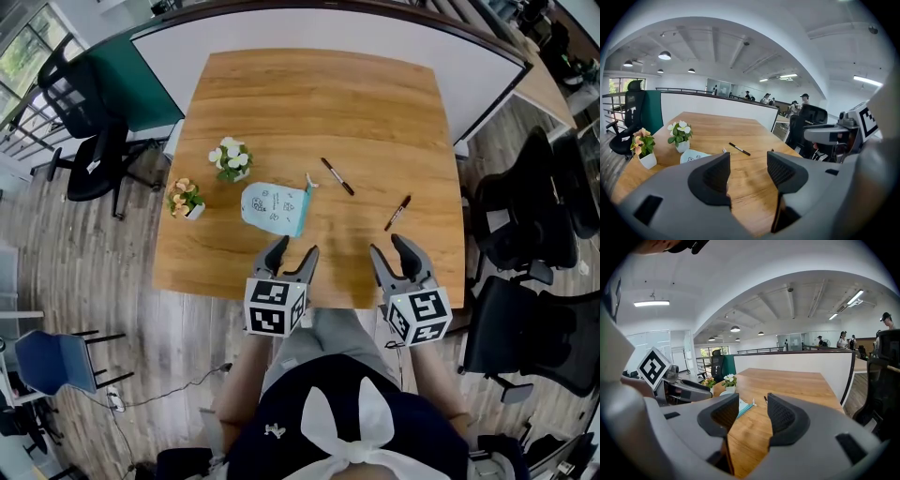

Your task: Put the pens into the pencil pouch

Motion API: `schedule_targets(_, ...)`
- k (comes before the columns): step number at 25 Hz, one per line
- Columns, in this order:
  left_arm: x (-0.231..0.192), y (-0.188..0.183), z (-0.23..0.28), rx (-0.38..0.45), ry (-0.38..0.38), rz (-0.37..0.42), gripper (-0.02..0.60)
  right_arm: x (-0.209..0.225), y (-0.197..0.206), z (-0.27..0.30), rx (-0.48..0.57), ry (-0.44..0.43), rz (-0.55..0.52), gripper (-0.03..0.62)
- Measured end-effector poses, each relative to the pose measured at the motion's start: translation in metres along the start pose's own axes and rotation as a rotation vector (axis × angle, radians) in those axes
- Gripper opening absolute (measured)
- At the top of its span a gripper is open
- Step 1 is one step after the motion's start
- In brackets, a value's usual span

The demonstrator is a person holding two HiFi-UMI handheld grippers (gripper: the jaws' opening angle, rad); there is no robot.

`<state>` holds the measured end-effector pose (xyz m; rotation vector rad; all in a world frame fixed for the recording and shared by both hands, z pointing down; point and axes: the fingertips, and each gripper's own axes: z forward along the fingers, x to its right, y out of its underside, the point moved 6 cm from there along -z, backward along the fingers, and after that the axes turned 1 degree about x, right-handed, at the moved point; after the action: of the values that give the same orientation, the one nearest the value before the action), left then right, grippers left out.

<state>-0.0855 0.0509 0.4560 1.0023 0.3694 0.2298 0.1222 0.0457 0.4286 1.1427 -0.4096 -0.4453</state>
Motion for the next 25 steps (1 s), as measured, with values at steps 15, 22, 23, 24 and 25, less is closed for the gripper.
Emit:
schedule_targets(15,-0.045,0.0,0.09,-0.211,-0.017,0.055,0.242,0.045,-0.022,0.072,-0.028,0.014,0.015,0.178)
schedule_targets(22,-0.07,0.026,0.128,-0.336,-0.054,0.053,0.242,0.055,-0.015,0.101,-0.085,0.001,0.024,0.178)
schedule_targets(23,-0.073,0.03,0.133,-0.357,-0.059,0.057,0.242,0.058,-0.015,0.104,-0.09,0.003,0.026,0.178)
schedule_targets(24,-0.075,0.033,0.137,-0.375,-0.061,0.061,0.242,0.06,-0.014,0.107,-0.094,0.006,0.028,0.178)
schedule_targets(25,-0.077,0.036,0.142,-0.391,-0.061,0.064,0.242,0.062,-0.014,0.109,-0.099,0.008,0.03,0.178)
